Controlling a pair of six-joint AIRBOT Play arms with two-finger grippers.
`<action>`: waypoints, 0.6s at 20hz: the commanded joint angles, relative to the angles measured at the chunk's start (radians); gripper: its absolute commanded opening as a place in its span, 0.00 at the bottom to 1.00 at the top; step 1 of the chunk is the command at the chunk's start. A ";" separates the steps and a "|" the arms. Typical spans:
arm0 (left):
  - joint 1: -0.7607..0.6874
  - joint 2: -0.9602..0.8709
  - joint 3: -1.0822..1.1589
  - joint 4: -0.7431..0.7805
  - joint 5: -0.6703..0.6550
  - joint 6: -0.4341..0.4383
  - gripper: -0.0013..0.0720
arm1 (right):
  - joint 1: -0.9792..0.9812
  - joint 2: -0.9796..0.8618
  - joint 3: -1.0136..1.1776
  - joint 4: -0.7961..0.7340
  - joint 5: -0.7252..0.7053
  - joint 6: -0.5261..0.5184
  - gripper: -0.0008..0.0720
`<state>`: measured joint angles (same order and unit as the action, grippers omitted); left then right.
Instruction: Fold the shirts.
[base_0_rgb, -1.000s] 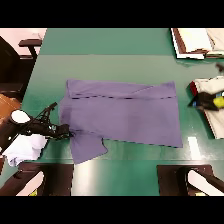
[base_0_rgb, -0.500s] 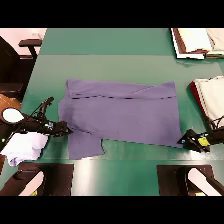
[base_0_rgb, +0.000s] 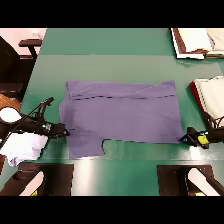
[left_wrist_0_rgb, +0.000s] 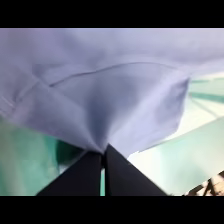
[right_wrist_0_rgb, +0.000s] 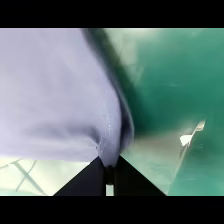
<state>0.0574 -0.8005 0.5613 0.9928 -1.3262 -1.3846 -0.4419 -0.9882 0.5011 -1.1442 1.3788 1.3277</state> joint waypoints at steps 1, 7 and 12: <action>0.000 0.109 0.013 0.070 -0.101 -0.031 0.05 | 0.000 0.076 0.087 -0.043 0.117 -0.009 0.03; 0.000 0.265 0.034 0.014 -0.255 -0.130 0.05 | 0.084 0.280 0.193 -0.115 0.190 0.076 0.03; 0.000 0.100 0.168 0.025 -0.026 -0.058 0.05 | 0.315 0.093 0.372 -0.116 0.031 0.157 0.03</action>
<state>0.0574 -0.6266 0.6632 1.0195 -1.4605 -1.4872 -0.2321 -0.8131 0.7807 -1.2510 1.4952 1.4349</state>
